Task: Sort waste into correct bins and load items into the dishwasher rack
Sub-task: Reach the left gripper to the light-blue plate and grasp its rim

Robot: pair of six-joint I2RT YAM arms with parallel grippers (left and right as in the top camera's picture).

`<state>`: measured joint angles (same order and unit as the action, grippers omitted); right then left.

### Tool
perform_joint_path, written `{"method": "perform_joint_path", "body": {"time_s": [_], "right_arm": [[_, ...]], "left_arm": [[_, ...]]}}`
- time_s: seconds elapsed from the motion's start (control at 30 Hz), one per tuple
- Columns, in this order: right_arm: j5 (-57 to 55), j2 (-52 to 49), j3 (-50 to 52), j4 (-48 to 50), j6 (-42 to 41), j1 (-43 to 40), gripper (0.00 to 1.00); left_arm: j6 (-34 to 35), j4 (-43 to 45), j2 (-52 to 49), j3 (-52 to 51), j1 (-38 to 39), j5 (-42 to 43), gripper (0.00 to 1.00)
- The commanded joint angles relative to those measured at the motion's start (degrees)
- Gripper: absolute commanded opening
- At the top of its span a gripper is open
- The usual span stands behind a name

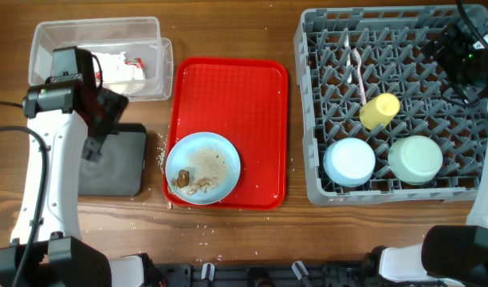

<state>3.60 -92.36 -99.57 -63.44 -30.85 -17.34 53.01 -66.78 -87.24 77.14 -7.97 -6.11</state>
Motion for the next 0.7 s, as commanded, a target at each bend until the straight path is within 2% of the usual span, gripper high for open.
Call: {"method": "perform_joint_path", "body": {"time_s": [0.0,0.1,0.23,0.33,0.37,0.4,0.5,0.63,0.67], "right_arm": [[-0.96,-0.11,-0.15,0.20,-0.83,0.00,1.00],[-0.96,-0.11,-0.15,0.20,-0.85,0.02,1.00],[-0.96,-0.11,-0.15,0.20,-0.85,0.02,1.00],[-0.94,-0.11,-0.15,0.20,-0.83,0.02,1.00],[-0.96,-0.11,-0.15,0.20,-0.83,0.02,1.00],[-0.96,-0.11,-0.15,0.20,-0.85,0.02,1.00],[-0.96,-0.11,-0.15,0.20,-0.85,0.02,1.00],[-0.96,-0.11,-0.15,0.20,-0.83,0.02,1.00],[-0.96,-0.11,-0.15,0.20,-0.83,0.02,1.00]], "left_arm": [[-8.28,-1.18,0.76,-0.66,1.75,25.46,1.00],[-13.20,-0.96,0.76,-2.38,9.53,27.28,1.00],[-13.16,5.62,0.33,-5.14,24.00,24.70,1.00],[-12.39,11.72,-1.60,-6.29,35.39,16.85,1.00],[-9.94,12.37,-2.25,-6.47,38.03,12.90,1.00],[-4.50,12.35,-3.56,-6.54,41.13,6.95,1.00],[3.37,12.79,-6.82,-6.54,46.03,-0.07,0.83],[4.90,14.95,-12.26,-6.54,49.16,-3.56,0.63],[4.92,14.95,-14.62,-6.54,49.83,-5.86,0.43]]}}
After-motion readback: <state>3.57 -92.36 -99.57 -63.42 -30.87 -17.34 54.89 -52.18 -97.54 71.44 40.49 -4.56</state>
